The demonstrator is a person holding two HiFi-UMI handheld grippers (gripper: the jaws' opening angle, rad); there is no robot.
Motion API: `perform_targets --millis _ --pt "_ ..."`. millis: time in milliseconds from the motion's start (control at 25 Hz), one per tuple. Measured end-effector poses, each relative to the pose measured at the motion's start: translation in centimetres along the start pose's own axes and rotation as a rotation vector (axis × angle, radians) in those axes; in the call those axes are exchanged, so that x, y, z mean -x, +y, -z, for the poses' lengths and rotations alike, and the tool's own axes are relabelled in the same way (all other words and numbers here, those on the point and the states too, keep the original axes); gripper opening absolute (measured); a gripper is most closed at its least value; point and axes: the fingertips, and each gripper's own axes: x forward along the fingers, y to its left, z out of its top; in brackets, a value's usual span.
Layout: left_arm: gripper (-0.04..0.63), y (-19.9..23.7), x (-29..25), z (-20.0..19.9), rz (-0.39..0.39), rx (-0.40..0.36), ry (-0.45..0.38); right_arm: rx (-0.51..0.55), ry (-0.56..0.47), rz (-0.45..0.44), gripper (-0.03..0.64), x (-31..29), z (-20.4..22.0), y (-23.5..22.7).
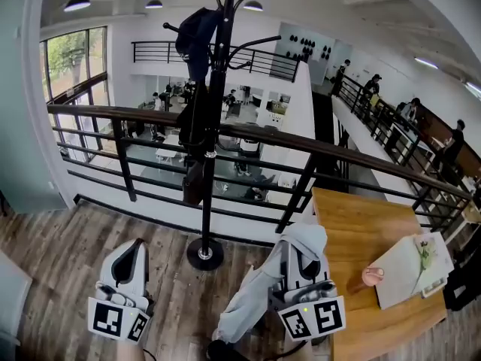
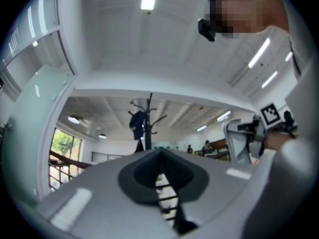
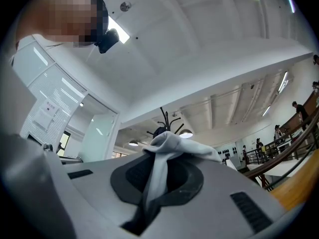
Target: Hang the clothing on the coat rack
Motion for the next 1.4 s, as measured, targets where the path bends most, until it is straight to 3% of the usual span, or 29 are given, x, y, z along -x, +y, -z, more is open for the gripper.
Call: perform_targets --millis 400,800,1160,1400 --pt "0.006 0.6 -10.9 0.9 -0.010 -0.019 -0.029 0.005 -0.022 -0.049 0.011 -8.8 1.5 -6.1" --pt "0.006 1.8 -16.7 2.8 -0.034 -0.028 -0.024 0.031 -0.031 -0.095 0.011 -15.2 2.6 -9.3" --pt "0.006 5.2 -22.3 5.2 -0.005 -0.018 -0.030 0.106 0.042 -0.061 0.011 -21.8 4.8 -11.8" --pt "0.006 8.8 -27.8 5.0 0.056 -0.008 -0.059 0.209 0.071 0.013 0.011 -27.7 3.0 -13.5"
